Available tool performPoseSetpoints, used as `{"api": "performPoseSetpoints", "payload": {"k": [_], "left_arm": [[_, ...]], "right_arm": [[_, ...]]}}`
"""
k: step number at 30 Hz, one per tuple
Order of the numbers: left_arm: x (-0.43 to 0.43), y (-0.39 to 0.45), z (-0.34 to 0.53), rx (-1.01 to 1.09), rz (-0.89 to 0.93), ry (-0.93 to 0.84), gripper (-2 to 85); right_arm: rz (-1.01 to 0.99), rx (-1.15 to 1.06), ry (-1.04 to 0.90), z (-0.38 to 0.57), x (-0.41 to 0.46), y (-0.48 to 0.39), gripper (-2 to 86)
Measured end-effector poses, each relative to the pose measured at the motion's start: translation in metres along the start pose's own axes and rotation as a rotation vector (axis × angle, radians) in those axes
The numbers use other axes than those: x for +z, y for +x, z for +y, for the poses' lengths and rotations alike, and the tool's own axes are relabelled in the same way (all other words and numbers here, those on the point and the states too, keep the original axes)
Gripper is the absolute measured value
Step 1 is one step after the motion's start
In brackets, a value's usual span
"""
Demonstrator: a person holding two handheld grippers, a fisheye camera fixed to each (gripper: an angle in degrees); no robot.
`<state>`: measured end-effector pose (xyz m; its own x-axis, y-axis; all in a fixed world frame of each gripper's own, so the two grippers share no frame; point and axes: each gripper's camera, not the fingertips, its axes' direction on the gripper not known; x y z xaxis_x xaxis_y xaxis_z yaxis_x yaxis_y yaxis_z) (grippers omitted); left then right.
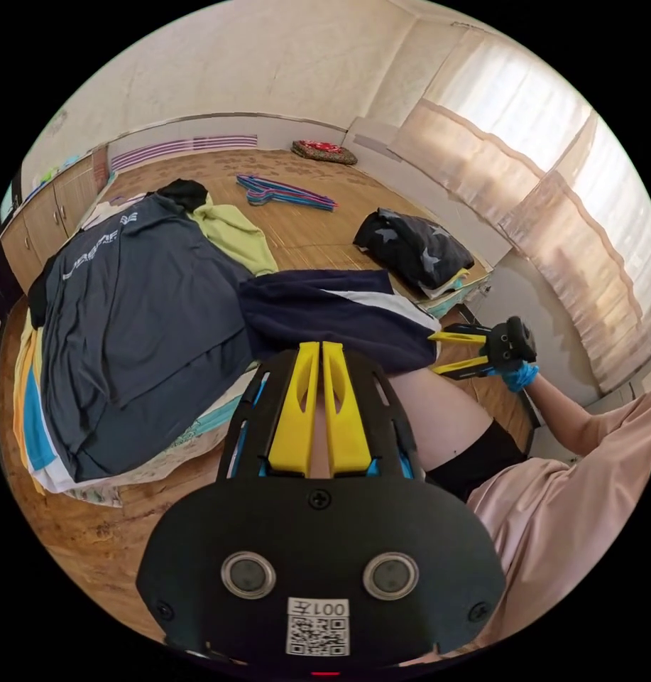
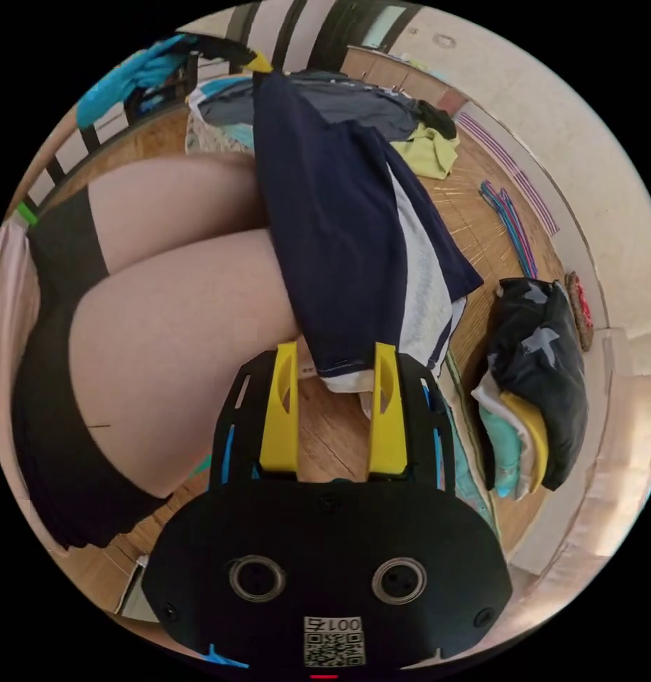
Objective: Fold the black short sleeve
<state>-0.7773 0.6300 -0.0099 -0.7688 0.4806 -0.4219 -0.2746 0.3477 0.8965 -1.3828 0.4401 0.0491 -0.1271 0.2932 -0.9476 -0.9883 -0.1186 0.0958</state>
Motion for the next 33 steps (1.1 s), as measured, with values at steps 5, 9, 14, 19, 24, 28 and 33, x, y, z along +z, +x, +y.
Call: {"api": "performPoseSetpoints", "payload": {"k": [5, 9, 14, 19, 24, 28, 33], "left_arm": [[-0.005, 0.008, -0.001, -0.001, 0.004, -0.017, -1.7], [-0.002, 0.009, 0.011, -0.003, 0.017, -0.060, -1.7], [0.014, 0.018, 0.032, 0.053, 0.012, -0.180, -1.3], [0.004, 0.035, 0.036, 0.093, 0.001, -0.152, -0.9], [-0.005, 0.068, 0.020, 0.200, 0.048, -0.077, 3.3], [0.012, 0.108, 0.000, 0.295, 0.035, -0.078, 8.7], [0.038, 0.142, -0.016, 0.348, -0.089, -0.123, 11.2]], "right_arm": [[0.098, -0.034, -0.030, -0.014, 0.016, -0.023, 10.3], [0.184, -0.010, -0.040, -0.017, 0.021, -0.037, 6.2], [0.250, 0.117, 0.040, -0.015, -0.009, -0.044, 2.4], [0.271, 0.151, 0.097, -0.018, -0.048, -0.046, 1.4], [0.280, 0.189, 0.140, -0.028, -0.077, -0.038, 1.3], [0.301, 0.201, 0.158, -0.035, -0.095, -0.031, 1.4], [0.307, 0.237, 0.196, -0.036, -0.118, -0.017, 1.5]]}}
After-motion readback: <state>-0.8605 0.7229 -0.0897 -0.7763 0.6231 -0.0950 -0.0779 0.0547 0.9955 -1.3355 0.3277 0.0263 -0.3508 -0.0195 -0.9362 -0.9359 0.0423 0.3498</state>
